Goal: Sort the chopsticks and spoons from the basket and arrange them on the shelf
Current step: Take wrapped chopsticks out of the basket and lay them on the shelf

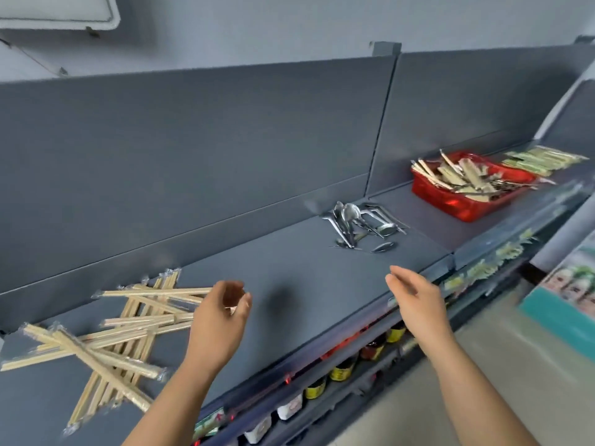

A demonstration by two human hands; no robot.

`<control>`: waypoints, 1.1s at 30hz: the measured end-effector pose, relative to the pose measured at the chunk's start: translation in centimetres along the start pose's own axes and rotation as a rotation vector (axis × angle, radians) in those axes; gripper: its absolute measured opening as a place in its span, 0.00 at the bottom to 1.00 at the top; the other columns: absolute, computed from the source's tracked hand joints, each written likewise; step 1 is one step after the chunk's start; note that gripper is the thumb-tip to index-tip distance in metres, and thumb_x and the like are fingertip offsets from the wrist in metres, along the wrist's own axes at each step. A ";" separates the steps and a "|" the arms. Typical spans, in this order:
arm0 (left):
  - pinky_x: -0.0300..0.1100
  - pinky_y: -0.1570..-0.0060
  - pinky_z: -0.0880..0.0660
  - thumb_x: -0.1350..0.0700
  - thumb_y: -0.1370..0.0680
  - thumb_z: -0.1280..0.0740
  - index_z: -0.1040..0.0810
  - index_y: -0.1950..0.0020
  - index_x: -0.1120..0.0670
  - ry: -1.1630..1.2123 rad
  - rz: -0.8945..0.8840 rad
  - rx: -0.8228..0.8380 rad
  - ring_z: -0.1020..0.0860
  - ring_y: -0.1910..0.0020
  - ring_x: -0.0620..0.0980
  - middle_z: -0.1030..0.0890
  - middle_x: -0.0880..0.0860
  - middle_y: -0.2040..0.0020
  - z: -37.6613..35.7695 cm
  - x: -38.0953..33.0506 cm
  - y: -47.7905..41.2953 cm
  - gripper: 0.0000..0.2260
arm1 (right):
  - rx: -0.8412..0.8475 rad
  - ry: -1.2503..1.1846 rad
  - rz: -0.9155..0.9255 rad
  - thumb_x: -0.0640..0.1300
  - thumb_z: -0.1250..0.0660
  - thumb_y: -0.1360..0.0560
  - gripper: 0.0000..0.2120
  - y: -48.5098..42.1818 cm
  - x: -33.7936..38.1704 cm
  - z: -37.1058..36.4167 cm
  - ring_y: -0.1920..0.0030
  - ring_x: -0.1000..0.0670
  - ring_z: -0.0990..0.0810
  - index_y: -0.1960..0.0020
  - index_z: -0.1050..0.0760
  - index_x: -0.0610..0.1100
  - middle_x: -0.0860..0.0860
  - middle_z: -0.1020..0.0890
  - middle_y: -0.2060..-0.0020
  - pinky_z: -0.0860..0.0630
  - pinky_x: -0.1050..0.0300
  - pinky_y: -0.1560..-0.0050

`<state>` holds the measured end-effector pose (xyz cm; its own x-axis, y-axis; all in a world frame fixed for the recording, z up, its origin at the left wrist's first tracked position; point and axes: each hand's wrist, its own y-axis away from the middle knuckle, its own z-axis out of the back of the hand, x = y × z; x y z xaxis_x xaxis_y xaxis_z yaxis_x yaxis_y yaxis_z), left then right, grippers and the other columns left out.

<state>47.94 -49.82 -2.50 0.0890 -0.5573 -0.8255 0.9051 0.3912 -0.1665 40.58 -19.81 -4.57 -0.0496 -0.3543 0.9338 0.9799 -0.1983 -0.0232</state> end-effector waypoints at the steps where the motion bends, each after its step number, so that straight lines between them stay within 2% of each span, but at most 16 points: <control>1: 0.38 0.54 0.30 0.58 0.23 0.31 0.23 0.48 0.52 0.017 -0.003 0.019 0.21 0.55 0.44 0.20 0.44 0.56 -1.5 -0.8 -0.2 0.05 | -0.031 -0.011 -0.016 0.49 0.33 0.23 0.13 -0.3 -0.5 1.7 0.47 0.59 0.22 0.39 0.21 0.51 0.57 0.19 0.45 0.29 0.62 0.46; 6: 0.35 0.56 0.30 0.56 0.23 0.32 0.23 0.48 0.50 0.072 -0.025 0.122 0.21 0.54 0.42 0.20 0.43 0.55 -9.9 -5.7 -1.8 0.05 | -0.172 0.007 -0.042 0.50 0.34 0.23 0.14 -3.2 -3.7 10.5 0.49 0.64 0.24 0.38 0.22 0.51 0.58 0.20 0.47 0.31 0.65 0.50; 11: 0.31 0.59 0.30 0.55 0.23 0.32 0.23 0.49 0.49 0.136 -0.079 0.197 0.21 0.54 0.39 0.19 0.42 0.56 -19.6 -12.6 -3.4 0.04 | -0.280 0.000 -0.056 0.46 0.33 0.23 0.12 -8.3 -6.8 19.3 0.56 0.71 0.23 0.40 0.20 0.48 0.55 0.18 0.50 0.32 0.77 0.59; 15: 0.31 0.60 0.31 0.54 0.22 0.32 0.23 0.49 0.48 0.171 -0.109 0.246 0.22 0.56 0.39 0.19 0.44 0.57 -26.7 -17.7 -4.7 0.03 | -0.325 0.025 -0.052 0.46 0.33 0.22 0.12 -12.8 -8.5 25.4 0.58 0.70 0.23 0.39 0.21 0.48 0.59 0.19 0.53 0.33 0.76 0.58; 17: 0.31 0.60 0.31 0.55 0.22 0.32 0.23 0.49 0.49 0.184 -0.119 0.268 0.22 0.56 0.39 0.19 0.45 0.57 -29.8 -19.7 -5.6 0.03 | -0.338 0.020 -0.048 0.46 0.33 0.22 0.13 -15.2 -9.3 27.6 0.56 0.68 0.24 0.38 0.21 0.48 0.57 0.19 0.51 0.33 0.74 0.57; 22: 0.31 0.59 0.31 0.55 0.22 0.32 0.22 0.47 0.51 0.196 -0.136 0.282 0.22 0.54 0.38 0.19 0.44 0.54 -36.2 -23.9 -9.2 0.05 | -0.355 0.032 -0.053 0.47 0.34 0.22 0.13 -21.2 -10.5 31.6 0.59 0.74 0.25 0.39 0.21 0.47 0.67 0.24 0.55 0.33 0.79 0.62; 24: 0.32 0.58 0.30 0.55 0.22 0.32 0.22 0.47 0.51 0.205 -0.142 0.286 0.22 0.54 0.39 0.19 0.43 0.54 -38.6 -25.3 -11.2 0.05 | -0.348 0.038 -0.041 0.46 0.34 0.22 0.13 -24.2 -10.7 32.8 0.59 0.77 0.26 0.38 0.21 0.46 0.65 0.22 0.54 0.32 0.81 0.63; 27: 0.32 0.60 0.30 0.53 0.22 0.33 0.22 0.47 0.49 0.184 -0.155 0.299 0.22 0.55 0.38 0.19 0.43 0.55 -42.0 -27.0 -15.0 0.04 | -0.338 0.049 -0.025 0.46 0.34 0.22 0.13 -29.0 -10.5 34.2 0.58 0.73 0.25 0.38 0.21 0.46 0.58 0.20 0.51 0.33 0.78 0.59; 30: 0.37 0.59 0.28 0.55 0.22 0.32 0.22 0.49 0.51 0.145 -0.185 0.296 0.21 0.57 0.43 0.18 0.45 0.57 -45.4 -28.6 -19.0 0.03 | -0.306 0.064 0.000 0.46 0.34 0.21 0.14 -34.2 -10.2 35.0 0.56 0.67 0.24 0.38 0.21 0.46 0.59 0.21 0.52 0.31 0.72 0.57; 33: 0.31 0.62 0.29 0.57 0.22 0.32 0.22 0.49 0.54 0.082 -0.191 0.288 0.20 0.57 0.44 0.19 0.45 0.58 -48.8 -29.8 -23.1 0.03 | -0.268 0.078 0.015 0.46 0.34 0.21 0.13 -39.7 -9.7 35.3 0.58 0.71 0.24 0.38 0.21 0.47 0.64 0.22 0.55 0.31 0.77 0.61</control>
<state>4.10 -6.52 -0.30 -0.1165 -0.5353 -0.8366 0.9833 0.0562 -0.1729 8.98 23.78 -0.13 -0.0600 -0.4264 0.9025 0.8952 -0.4230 -0.1404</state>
